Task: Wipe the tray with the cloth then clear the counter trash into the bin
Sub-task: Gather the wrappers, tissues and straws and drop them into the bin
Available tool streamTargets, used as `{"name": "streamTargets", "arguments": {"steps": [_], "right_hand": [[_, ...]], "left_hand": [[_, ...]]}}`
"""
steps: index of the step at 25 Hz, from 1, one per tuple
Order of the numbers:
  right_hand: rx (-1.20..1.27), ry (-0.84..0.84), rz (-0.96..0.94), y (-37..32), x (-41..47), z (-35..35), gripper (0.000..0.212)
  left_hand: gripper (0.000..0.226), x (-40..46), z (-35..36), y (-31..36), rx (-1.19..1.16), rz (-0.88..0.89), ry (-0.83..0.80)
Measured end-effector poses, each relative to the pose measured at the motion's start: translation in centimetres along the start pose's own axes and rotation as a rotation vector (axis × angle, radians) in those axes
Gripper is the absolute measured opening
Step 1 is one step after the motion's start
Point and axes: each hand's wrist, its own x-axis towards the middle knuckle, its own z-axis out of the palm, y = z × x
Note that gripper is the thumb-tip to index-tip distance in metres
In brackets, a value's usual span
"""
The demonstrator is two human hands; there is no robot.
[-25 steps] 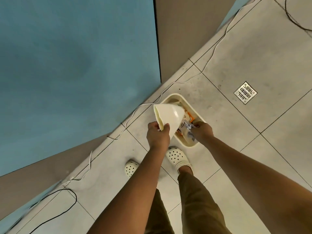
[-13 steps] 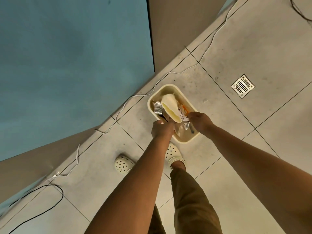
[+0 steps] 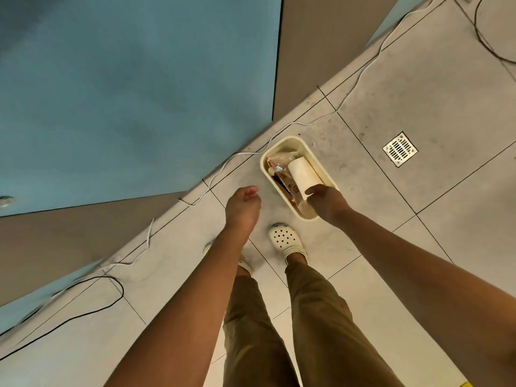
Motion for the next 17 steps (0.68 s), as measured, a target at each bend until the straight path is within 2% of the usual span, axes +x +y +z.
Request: {"name": "streamTargets", "arguments": {"steps": [2, 5, 9, 11, 17], "right_hand": [[-0.01, -0.018, -0.11, -1.8, -3.5, 0.3, 0.02], [-0.065, 0.041, -0.251, -5.4, -9.9, 0.6, 0.018], [-0.02, -0.061, -0.575, -11.1, -20.4, 0.1, 0.012], [0.006, -0.109, -0.718, -14.2, -25.8, -0.3, 0.019], [0.036, -0.089, -1.001, -23.9, -37.0, 0.8, 0.017]], "left_hand": [[0.026, -2.8, -1.8, 2.1, -0.044, 0.062, -0.002], [0.022, -8.6, -5.5, 4.9, -0.053, 0.185, 0.0], [0.022, -17.4, -10.5, 7.8, -0.095, 0.349, 0.049], [0.024, -22.0, -13.3, 9.5, -0.161, 0.431, 0.042], [0.029, -31.1, -23.7, 14.0, -0.218, 0.652, 0.062]]}}
